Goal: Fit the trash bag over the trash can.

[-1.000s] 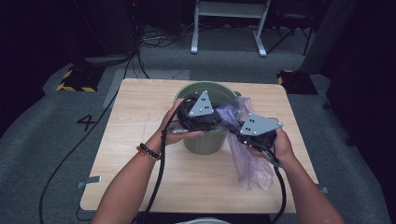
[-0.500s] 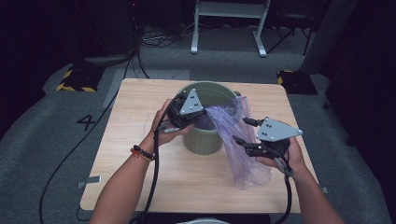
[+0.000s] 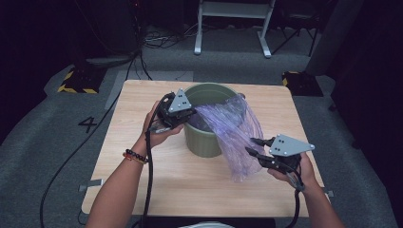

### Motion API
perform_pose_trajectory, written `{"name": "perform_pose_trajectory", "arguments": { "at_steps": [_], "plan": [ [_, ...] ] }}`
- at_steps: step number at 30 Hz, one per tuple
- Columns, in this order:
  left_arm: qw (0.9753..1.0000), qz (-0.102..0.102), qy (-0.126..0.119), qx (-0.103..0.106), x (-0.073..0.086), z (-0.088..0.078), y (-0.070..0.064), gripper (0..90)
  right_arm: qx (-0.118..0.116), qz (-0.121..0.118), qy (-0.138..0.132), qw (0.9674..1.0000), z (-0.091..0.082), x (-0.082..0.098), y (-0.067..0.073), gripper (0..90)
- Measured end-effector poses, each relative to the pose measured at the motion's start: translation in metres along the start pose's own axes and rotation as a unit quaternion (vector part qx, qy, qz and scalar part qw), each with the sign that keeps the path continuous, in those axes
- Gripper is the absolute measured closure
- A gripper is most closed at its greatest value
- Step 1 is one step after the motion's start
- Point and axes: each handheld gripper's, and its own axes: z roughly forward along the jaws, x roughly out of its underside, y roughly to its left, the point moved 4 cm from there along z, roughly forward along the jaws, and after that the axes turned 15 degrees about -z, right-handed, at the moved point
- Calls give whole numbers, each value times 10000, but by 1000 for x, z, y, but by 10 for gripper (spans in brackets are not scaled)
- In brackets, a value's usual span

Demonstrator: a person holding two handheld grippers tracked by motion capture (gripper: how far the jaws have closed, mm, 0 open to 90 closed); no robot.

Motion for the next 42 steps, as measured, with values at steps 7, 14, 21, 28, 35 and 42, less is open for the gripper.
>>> {"name": "perform_pose_trajectory", "arguments": {
  "at_steps": [7, 14, 21, 28, 35, 42],
  "plan": [
    [9999, -105, -76, 11, 2, -2, 3, 765, 29, -202, -171, 9996, 5, -10, 1, 890],
    [9994, -155, -298, -47, -4, -10, -5, 311, 136, -215, -354, 9990, 5, -25, -8, 896],
    [9990, -79, -395, 203, -8, -19, -22, 176, 147, -136, -377, 9991, 12, -39, -22, 892],
    [9961, 22, -547, 686, -1, -31, -45, 165, 122, -290, -326, 9990, 24, -55, -24, 892],
    [9955, 29, -565, 761, 29, -43, -64, 153, 96, -405, -286, 9987, 34, -61, -25, 884],
    [9950, 75, -766, 632, 43, -58, -78, 153, 79, -419, -218, 9989, 43, -65, -26, 885]
  ]
}}
